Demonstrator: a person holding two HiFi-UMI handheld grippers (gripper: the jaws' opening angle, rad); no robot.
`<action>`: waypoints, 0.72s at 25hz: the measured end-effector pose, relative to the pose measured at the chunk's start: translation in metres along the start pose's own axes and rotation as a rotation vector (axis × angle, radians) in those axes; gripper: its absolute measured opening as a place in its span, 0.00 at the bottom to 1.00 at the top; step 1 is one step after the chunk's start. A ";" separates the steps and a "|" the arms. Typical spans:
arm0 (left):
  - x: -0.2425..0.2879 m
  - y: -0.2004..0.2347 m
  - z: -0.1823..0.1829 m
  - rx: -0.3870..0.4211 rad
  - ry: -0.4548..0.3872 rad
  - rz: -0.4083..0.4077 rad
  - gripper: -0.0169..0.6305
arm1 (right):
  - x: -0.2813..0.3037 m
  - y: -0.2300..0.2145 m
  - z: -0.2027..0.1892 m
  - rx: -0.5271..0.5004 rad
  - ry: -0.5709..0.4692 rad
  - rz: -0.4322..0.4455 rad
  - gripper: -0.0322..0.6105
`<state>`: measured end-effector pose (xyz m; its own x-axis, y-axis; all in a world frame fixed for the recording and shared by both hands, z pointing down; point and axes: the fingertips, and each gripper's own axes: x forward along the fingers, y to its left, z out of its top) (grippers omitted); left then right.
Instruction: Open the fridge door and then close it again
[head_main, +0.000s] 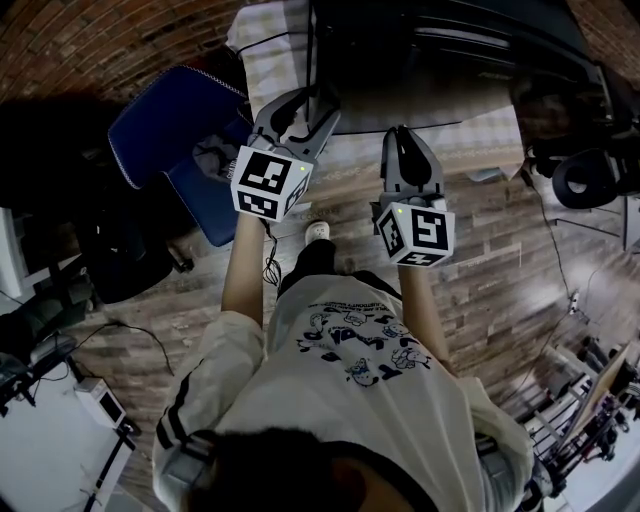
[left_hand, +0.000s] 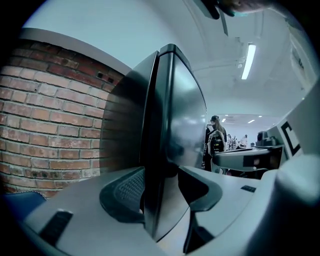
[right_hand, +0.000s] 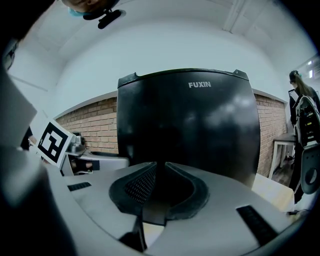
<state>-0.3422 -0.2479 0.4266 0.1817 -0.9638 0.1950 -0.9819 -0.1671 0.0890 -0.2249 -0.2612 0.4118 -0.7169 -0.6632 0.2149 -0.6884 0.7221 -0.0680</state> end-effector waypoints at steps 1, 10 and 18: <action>0.000 0.000 0.000 0.005 0.002 -0.008 0.36 | 0.000 -0.001 -0.001 0.001 0.001 -0.001 0.15; 0.002 -0.002 0.002 0.028 0.011 -0.033 0.35 | -0.011 -0.006 -0.004 0.002 0.004 -0.008 0.15; 0.000 -0.002 0.002 0.020 0.008 0.021 0.34 | -0.026 -0.011 -0.007 0.013 -0.002 -0.013 0.15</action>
<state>-0.3398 -0.2477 0.4248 0.1617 -0.9654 0.2047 -0.9863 -0.1513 0.0654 -0.1977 -0.2506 0.4140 -0.7079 -0.6731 0.2141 -0.6992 0.7107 -0.0775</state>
